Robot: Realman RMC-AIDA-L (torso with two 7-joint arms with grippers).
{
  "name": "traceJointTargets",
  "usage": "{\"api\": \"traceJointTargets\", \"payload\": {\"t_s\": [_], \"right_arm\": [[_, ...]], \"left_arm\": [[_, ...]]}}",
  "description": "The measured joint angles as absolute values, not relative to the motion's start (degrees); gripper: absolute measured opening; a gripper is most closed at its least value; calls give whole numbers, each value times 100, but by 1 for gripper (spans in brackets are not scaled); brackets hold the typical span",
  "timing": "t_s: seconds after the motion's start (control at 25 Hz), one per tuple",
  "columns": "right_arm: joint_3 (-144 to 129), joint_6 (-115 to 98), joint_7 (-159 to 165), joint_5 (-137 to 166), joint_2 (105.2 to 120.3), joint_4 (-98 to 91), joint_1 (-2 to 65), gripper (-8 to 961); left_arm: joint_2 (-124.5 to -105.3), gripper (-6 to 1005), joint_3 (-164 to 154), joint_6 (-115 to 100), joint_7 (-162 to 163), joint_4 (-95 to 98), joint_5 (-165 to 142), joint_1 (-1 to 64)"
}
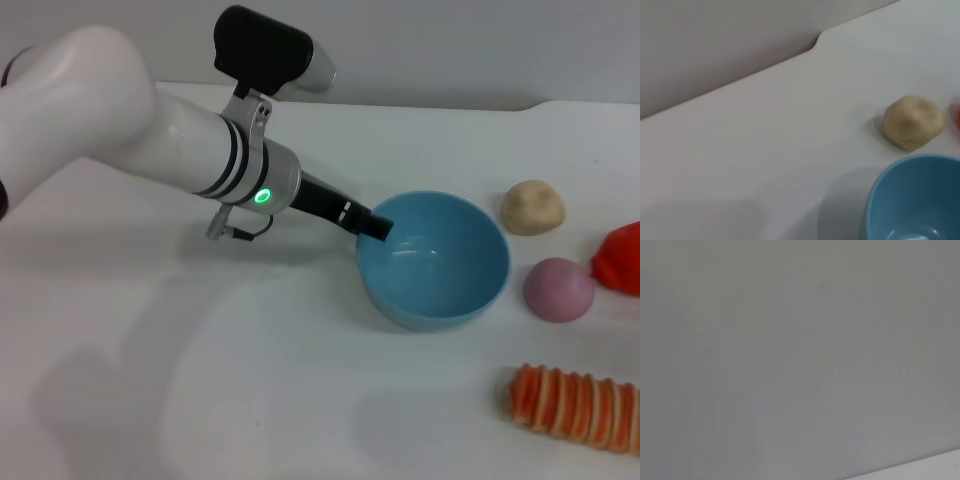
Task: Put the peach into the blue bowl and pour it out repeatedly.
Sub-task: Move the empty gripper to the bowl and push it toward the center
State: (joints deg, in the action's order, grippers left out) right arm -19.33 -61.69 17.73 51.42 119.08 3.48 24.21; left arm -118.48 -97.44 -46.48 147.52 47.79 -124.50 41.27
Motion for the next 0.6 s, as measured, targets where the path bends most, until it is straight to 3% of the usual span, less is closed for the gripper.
{"api": "traceJointTargets", "payload": {"t_s": [0.6], "right_arm": [[-1933,-6154,1766,5150,11909,361,2401,567]], "left_arm": [[-11879,802,-10488,-3927,14734,3922,-11419,4342]]}}
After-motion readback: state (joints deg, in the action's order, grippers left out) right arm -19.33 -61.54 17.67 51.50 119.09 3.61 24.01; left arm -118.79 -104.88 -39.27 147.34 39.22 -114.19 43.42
